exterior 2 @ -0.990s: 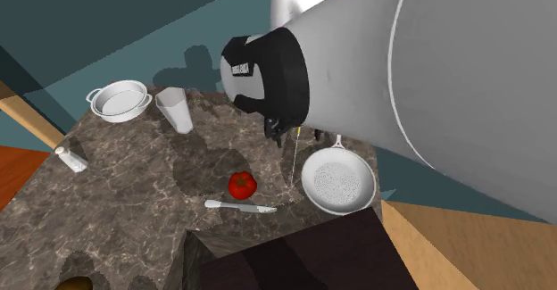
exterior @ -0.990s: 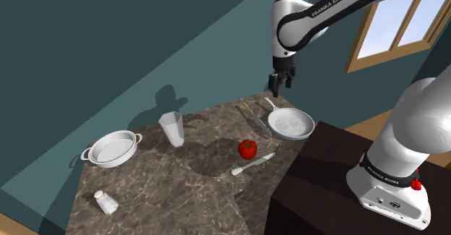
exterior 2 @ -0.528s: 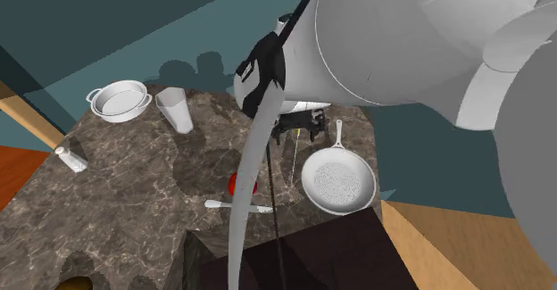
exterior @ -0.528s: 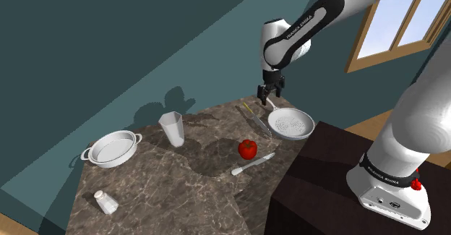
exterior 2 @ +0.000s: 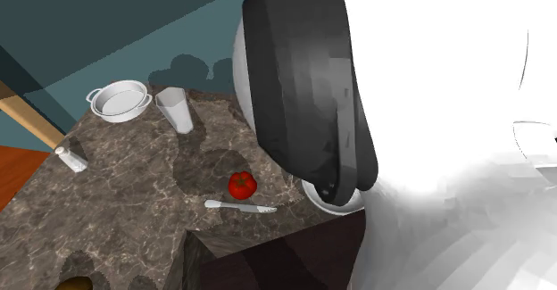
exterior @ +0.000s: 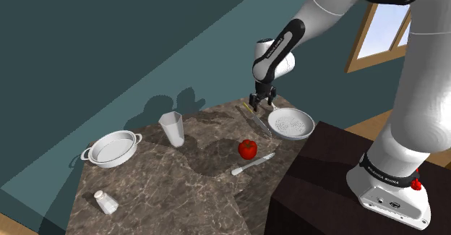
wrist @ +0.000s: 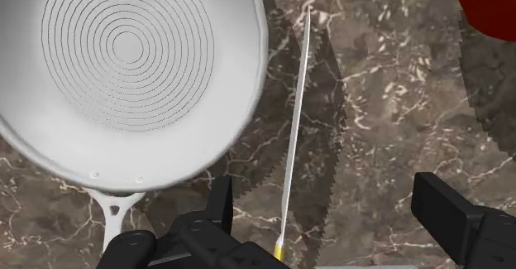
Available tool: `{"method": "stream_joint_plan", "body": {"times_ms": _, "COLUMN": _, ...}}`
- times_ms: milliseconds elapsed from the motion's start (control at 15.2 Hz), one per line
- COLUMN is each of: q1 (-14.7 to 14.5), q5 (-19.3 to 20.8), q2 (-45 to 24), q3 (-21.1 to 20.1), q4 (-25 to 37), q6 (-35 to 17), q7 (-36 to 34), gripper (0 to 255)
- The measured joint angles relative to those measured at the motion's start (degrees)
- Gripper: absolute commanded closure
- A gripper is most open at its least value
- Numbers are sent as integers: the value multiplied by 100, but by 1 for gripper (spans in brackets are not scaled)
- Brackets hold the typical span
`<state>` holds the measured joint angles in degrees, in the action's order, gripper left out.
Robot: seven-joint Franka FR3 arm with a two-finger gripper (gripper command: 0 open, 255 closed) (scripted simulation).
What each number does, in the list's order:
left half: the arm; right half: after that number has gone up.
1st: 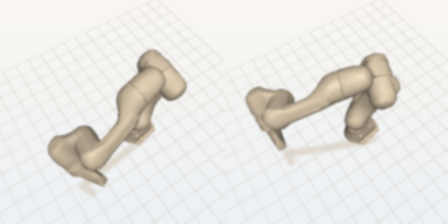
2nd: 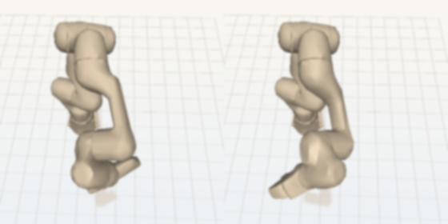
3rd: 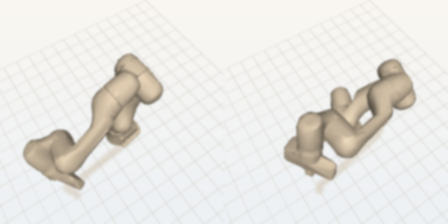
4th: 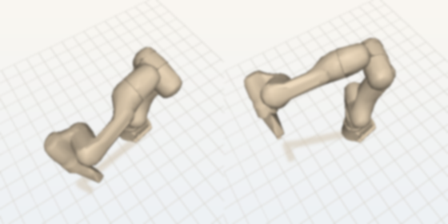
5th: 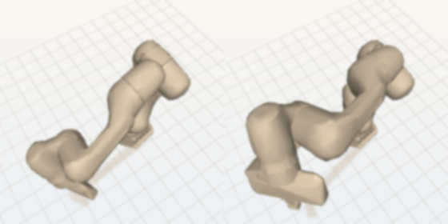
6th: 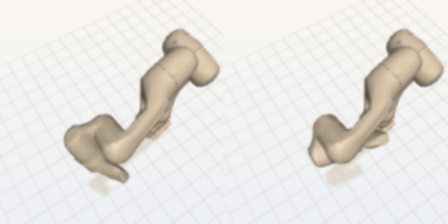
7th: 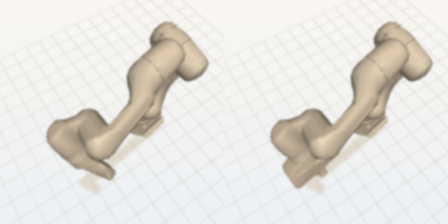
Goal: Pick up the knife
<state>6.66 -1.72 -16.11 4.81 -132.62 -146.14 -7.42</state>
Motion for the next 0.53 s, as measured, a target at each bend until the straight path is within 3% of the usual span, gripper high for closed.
{"method": "stream_joint_plan", "body": {"times_ms": 528, "q1": 254, "q5": -432, "q2": -1686, "q3": -67, "q4": 1232, "q6": -595, "q7": -103, "gripper": 0}}
